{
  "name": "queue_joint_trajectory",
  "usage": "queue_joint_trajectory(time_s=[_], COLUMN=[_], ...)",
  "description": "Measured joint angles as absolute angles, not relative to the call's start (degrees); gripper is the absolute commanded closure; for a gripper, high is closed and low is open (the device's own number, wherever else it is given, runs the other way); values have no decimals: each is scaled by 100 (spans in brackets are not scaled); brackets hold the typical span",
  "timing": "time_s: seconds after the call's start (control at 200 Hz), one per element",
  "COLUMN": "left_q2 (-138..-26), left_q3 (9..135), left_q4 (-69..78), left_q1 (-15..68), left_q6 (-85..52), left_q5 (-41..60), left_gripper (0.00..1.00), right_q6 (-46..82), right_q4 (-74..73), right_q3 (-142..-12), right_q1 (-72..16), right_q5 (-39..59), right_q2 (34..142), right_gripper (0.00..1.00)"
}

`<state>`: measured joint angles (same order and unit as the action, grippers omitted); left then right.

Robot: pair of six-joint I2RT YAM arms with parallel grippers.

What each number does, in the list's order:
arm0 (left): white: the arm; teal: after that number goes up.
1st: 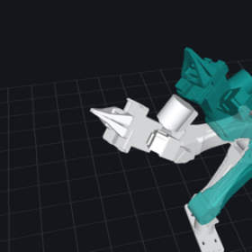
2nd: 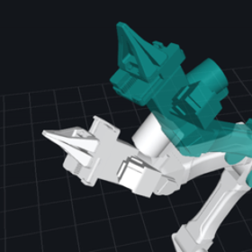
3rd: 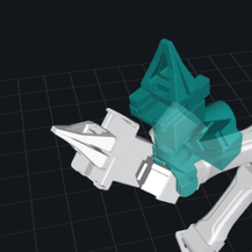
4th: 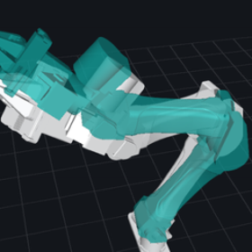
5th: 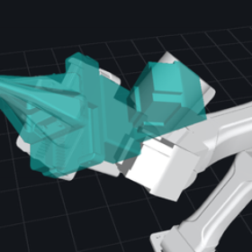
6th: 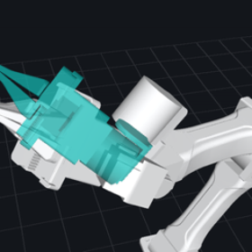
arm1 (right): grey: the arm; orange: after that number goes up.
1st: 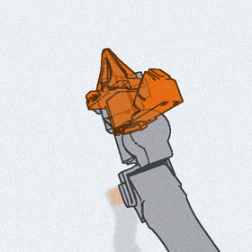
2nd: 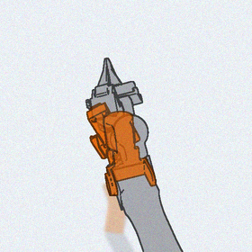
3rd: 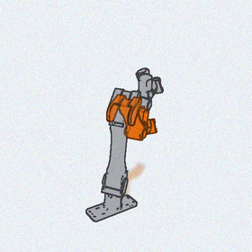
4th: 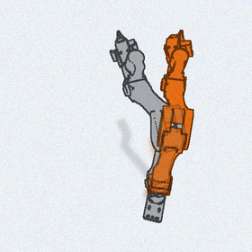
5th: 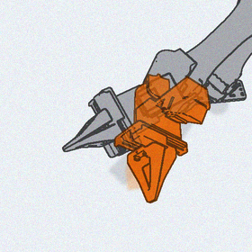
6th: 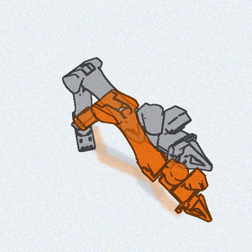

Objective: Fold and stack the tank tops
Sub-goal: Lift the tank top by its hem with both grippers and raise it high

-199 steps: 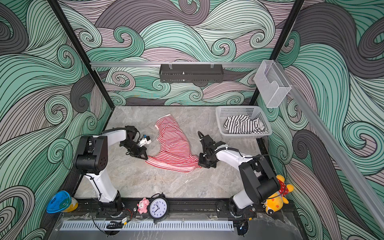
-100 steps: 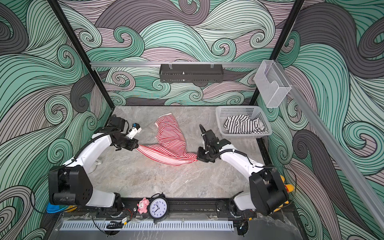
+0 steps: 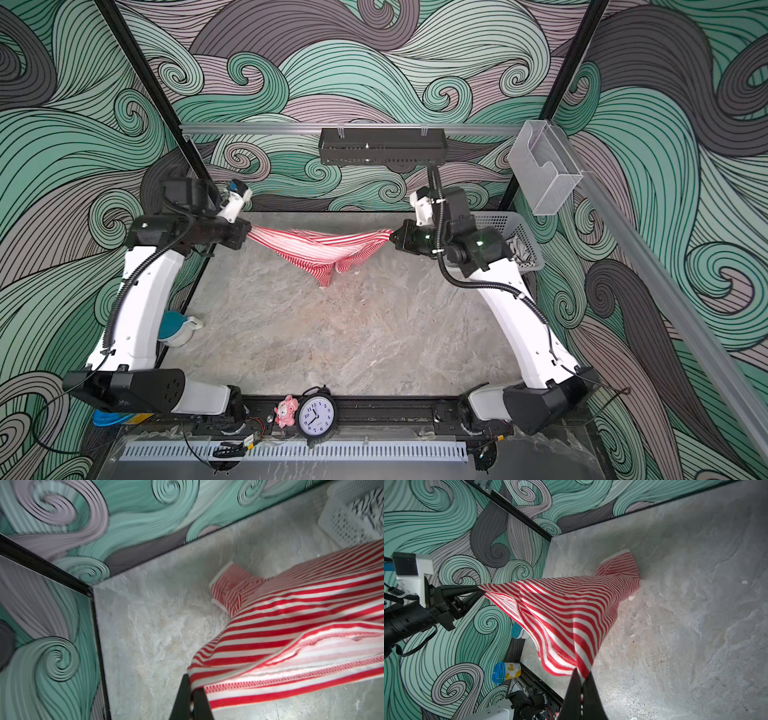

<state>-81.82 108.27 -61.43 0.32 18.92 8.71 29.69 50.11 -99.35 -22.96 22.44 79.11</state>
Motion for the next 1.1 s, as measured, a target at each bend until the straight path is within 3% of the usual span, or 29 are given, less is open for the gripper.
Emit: queue_joint_trajectory(time_s=[0.17, 0.31, 0.516, 0.806, 1.101], left_q2=[-8617, -8687, -8213, -7992, -9863], left_q3=[13098, 14101, 14245, 14140, 13952], left_q4=[-6827, -7330, -7566, -7496, -6777], left_q1=[12, 8, 8, 8, 8], left_q6=[1695, 1546, 1330, 1133, 1100], left_q5=[738, 696, 644, 703, 611], left_gripper=[100, 99, 98, 100, 100], right_q6=[2790, 2661, 2591, 2589, 2598], right_q4=[5699, 6316, 6882, 7146, 6921], right_q3=[-11314, -12429, -13826, -13992, -14543], right_q1=[-2174, -2171, -2174, -1870, -1153], right_q5=[2408, 2408, 2412, 2443, 2995], right_q2=[8027, 8071, 8031, 8259, 10215], right_gripper=[100, 100, 100, 100, 100])
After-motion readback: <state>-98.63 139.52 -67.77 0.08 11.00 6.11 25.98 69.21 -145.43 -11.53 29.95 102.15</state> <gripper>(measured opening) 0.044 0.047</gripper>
